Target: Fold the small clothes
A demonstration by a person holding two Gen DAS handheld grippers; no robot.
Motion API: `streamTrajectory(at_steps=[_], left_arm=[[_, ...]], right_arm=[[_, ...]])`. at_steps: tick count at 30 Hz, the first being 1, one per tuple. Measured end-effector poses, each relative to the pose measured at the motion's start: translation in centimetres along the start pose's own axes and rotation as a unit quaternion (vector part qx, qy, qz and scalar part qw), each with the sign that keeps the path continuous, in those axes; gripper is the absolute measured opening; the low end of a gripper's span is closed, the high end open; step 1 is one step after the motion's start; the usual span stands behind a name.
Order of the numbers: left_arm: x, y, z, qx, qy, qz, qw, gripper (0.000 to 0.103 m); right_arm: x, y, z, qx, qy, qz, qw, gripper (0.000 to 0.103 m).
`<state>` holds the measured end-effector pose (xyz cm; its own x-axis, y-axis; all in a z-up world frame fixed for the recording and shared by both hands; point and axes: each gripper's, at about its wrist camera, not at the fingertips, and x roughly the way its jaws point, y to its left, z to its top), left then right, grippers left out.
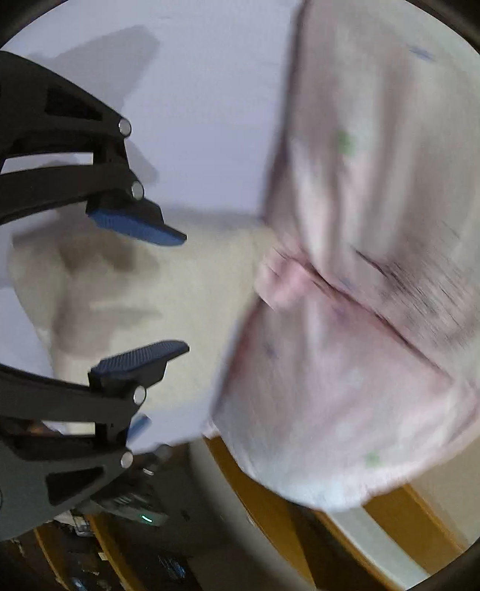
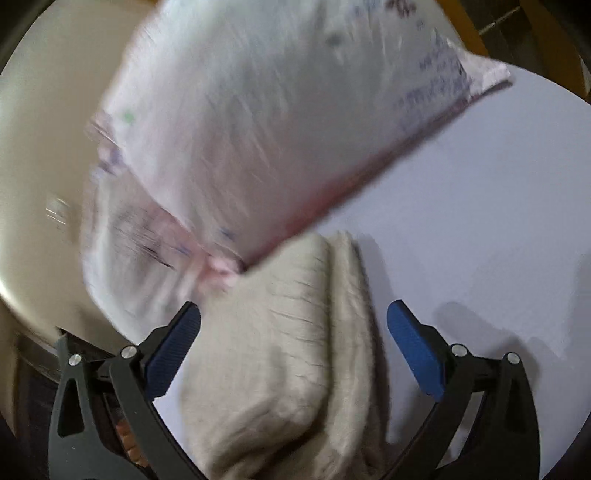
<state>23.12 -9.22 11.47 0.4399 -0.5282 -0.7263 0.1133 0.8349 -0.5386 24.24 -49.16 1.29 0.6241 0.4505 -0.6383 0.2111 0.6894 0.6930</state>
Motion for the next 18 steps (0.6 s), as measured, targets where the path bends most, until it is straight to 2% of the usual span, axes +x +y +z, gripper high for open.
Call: streamTrajectory(at_steps=[3, 5, 6, 7, 9, 10, 11, 13, 14, 15, 17, 18], left_arm=[[3.5, 0.1, -0.4, -0.018, 0.045, 0.017, 0.9987, 0.057], [4.2, 0.0, -1.1, -0.015, 0.044, 0.023, 0.9987, 0.062], [4.2, 0.4, -1.2, -0.013, 0.039, 0.023, 0.9989, 0.065], [4.4, 0.2, -1.3, -0.008, 0.032, 0.022, 0.9992, 0.066], [5.1, 0.3, -1.0, -0.013, 0.032, 0.008, 0.9994, 0.067], [5.8, 1.3, -0.7, -0.02, 0.035, -0.002, 0.9992, 0.067], [6.1, 2.0, -0.6, -0.028, 0.039, -0.015, 0.9988, 0.065], [6.4, 2.2, -0.5, -0.023, 0.037, -0.024, 0.9988, 0.054], [6.3, 2.2, -0.4, -0.014, 0.037, -0.033, 0.9987, 0.042], [5.6, 2.5, -0.3, -0.009, 0.037, -0.047, 0.9982, 0.037], [3.9, 3.6, 0.2, 0.012, 0.035, -0.068, 0.997, 0.035], [2.3, 4.0, 0.2, 0.025, 0.022, -0.059, 0.9977, 0.035]], right_arm=[[2.4, 0.0, 0.0, -0.003, 0.054, -0.016, 0.998, 0.101], [3.5, -0.2, -0.1, -0.003, 0.08, -0.024, 0.997, 0.099], [3.6, -0.1, -0.2, -0.011, 0.077, -0.025, 0.997, 0.097], [3.7, 0.0, -0.3, -0.017, 0.076, -0.023, 0.997, 0.09], [4.2, -0.1, -0.8, -0.02, 0.082, -0.014, 0.996, 0.068], [4.3, 0.0, -1.0, -0.027, 0.078, -0.017, 0.996, 0.045], [4.6, -0.2, -1.3, -0.017, 0.082, 0.001, 0.996, 0.04], [4.4, -0.2, -1.7, -0.005, 0.074, 0.02, 0.997, 0.036], [4.2, 0.0, -1.9, -0.003, 0.071, 0.03, 0.997, 0.035], [3.8, 0.5, -2.1, 0.001, 0.071, 0.052, 0.996, 0.034], [3.5, 2.1, -2.5, -0.007, 0.08, 0.089, 0.993, 0.032], [3.7, 3.7, -3.1, -0.024, 0.091, 0.107, 0.99, 0.032]])
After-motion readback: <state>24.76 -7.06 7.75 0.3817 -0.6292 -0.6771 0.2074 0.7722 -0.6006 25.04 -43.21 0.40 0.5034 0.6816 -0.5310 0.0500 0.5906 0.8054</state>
